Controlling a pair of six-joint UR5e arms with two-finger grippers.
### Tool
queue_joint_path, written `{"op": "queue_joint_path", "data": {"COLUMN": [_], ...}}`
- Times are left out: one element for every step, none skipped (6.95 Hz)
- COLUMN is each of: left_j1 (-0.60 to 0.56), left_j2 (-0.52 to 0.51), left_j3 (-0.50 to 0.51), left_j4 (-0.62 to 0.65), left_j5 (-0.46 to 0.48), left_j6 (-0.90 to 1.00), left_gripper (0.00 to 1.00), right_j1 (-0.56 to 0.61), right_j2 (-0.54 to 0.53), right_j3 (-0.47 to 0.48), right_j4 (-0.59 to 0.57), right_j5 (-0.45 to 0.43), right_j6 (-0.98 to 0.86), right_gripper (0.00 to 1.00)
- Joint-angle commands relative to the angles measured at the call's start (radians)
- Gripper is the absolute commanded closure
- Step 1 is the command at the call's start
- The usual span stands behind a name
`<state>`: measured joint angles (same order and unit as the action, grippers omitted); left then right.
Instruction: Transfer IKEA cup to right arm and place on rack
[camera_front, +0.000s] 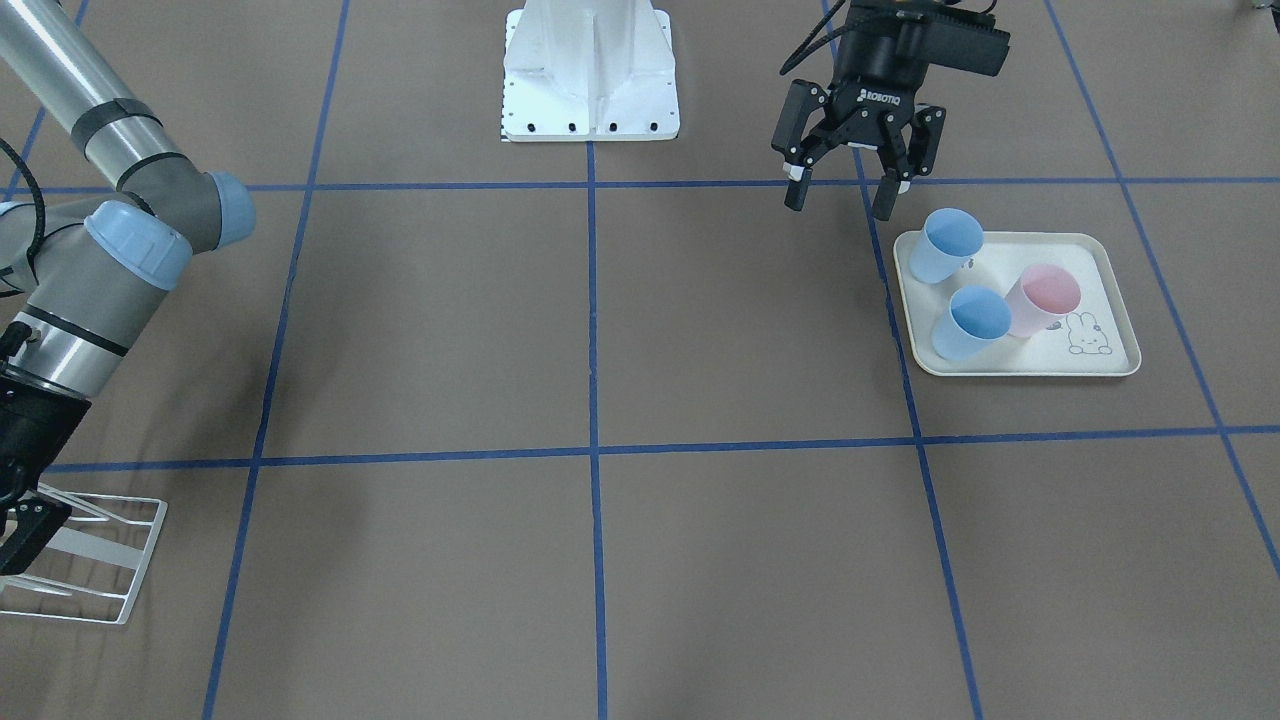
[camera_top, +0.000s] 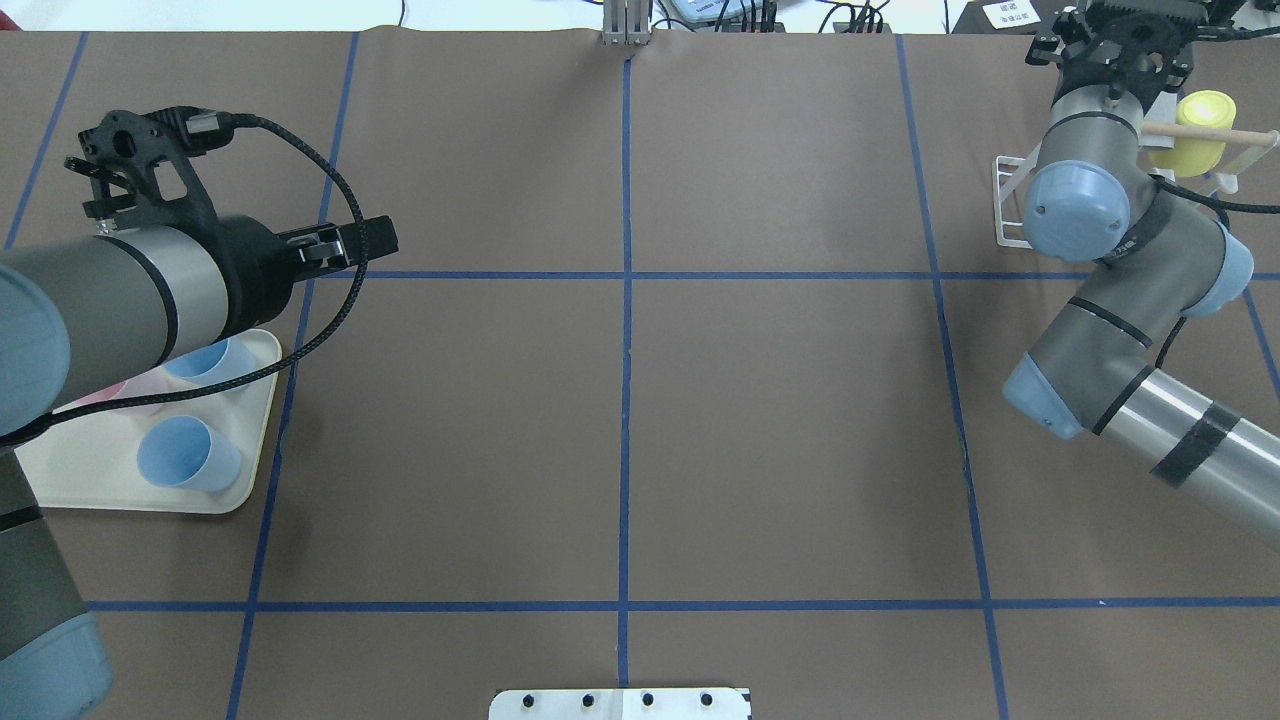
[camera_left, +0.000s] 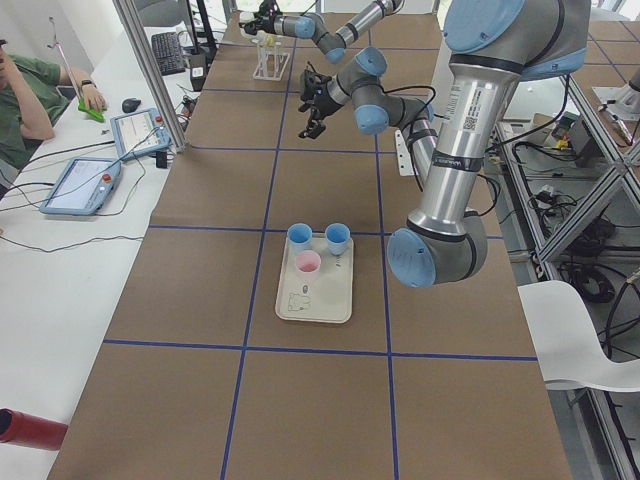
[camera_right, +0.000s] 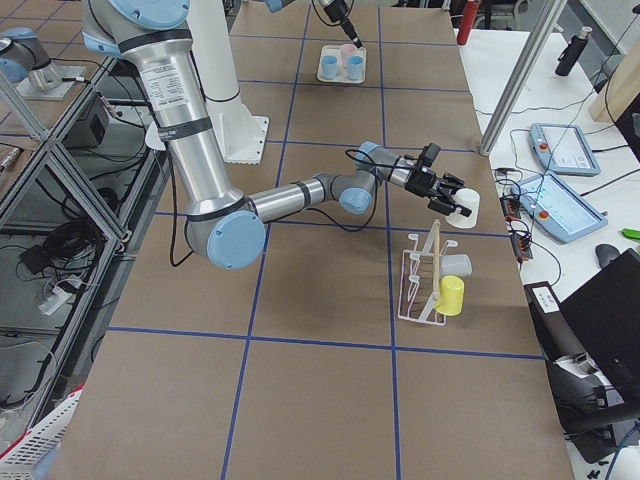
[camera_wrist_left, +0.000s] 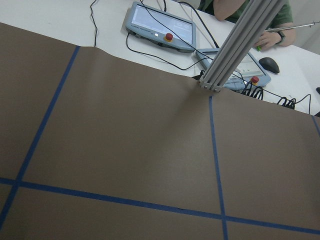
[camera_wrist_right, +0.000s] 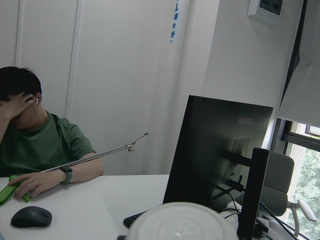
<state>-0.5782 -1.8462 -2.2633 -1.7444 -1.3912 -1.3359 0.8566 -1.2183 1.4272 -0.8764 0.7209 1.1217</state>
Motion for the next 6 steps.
{"op": "queue_joint_path", "data": {"left_j1": [-0.002,-0.002,-0.002,-0.002,-0.002,-0.002], "left_j2": [0.005,0.005,0.007,0.007,0.007,0.007], "left_j3": [0.001,0.001,0.001,0.001,0.004,0.004], "left_j4": [0.003,0.003,0.003,0.003,0.003,0.003], "left_j5": [0.000,0.001,0.000,0.001,0.001,0.000], "left_j6": [0.006,0.006,0.006,0.006,0.006,0.006], "left_gripper": [0.00,0.00,0.00,0.00,0.00,0.00], "right_j1": [0.037,0.044,0.042,0.042,0.042,0.042], "right_j2": [-0.001,0.003,0.013,0.019,0.034,0.057], "right_j3": [-0.034,-0.081,-0.096,-0.094,-0.090,-0.086], "right_j4": [-0.001,-0.001,0.000,0.000,0.000,0.000], "right_j5": [0.063,0.077,0.077,0.078,0.080,0.089], "right_j6": [-0.002,-0.005,-0.003,0.001,0.001,0.001], "right_gripper": [1.00,1.00,1.00,1.00,1.00,1.00]}}
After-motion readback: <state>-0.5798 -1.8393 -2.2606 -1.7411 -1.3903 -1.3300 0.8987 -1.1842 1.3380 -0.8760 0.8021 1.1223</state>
